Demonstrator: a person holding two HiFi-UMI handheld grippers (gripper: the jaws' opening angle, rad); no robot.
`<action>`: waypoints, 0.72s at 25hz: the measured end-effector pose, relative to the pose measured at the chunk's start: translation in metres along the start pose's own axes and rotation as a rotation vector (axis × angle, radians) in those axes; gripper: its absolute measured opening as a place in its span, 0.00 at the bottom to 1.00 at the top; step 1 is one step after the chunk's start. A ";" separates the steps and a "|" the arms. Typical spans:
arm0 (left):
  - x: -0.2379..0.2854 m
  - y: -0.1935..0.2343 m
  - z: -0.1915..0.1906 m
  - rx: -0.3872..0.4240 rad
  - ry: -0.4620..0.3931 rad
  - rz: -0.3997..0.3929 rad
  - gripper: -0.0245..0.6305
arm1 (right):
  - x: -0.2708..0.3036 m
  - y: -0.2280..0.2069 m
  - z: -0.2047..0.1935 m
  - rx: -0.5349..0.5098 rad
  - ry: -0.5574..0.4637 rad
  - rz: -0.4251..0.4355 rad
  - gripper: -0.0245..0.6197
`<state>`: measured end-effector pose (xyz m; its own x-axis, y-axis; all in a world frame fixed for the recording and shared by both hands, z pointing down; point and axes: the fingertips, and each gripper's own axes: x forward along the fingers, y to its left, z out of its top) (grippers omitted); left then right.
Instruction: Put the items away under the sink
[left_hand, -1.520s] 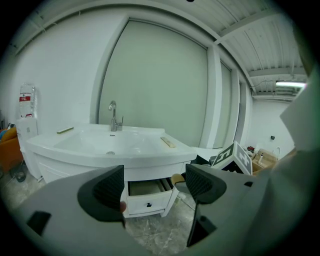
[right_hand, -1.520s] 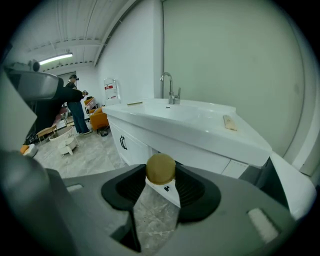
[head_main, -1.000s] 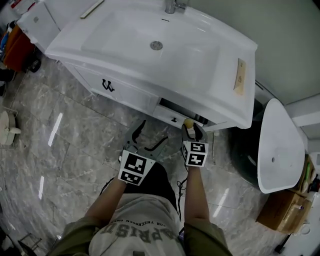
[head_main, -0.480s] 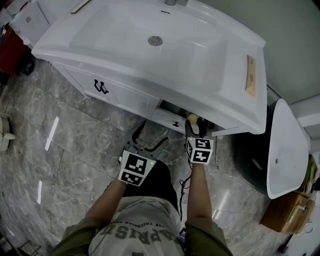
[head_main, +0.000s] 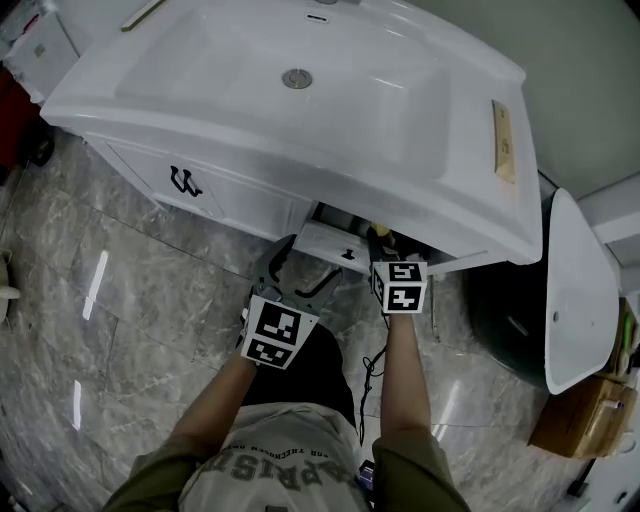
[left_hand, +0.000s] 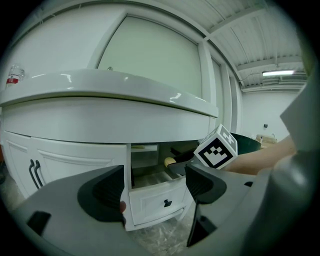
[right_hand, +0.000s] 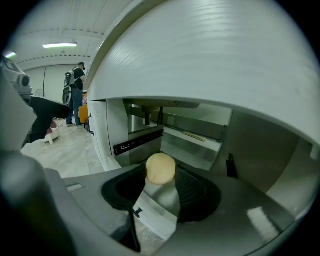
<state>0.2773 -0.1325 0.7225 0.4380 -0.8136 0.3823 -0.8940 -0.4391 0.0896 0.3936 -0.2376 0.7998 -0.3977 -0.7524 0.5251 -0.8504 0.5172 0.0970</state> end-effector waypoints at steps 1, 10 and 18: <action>0.002 0.001 -0.001 0.003 -0.005 -0.001 0.60 | 0.002 0.000 0.001 -0.007 -0.007 -0.002 0.33; 0.016 0.009 -0.016 0.023 -0.054 0.002 0.60 | 0.008 -0.008 0.015 -0.015 -0.183 -0.105 0.33; 0.032 0.010 -0.038 0.027 -0.122 0.006 0.60 | 0.026 -0.011 0.009 -0.050 -0.215 -0.107 0.33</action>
<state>0.2785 -0.1489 0.7705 0.4421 -0.8561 0.2678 -0.8946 -0.4425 0.0622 0.3899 -0.2665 0.8051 -0.3748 -0.8710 0.3178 -0.8758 0.4450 0.1868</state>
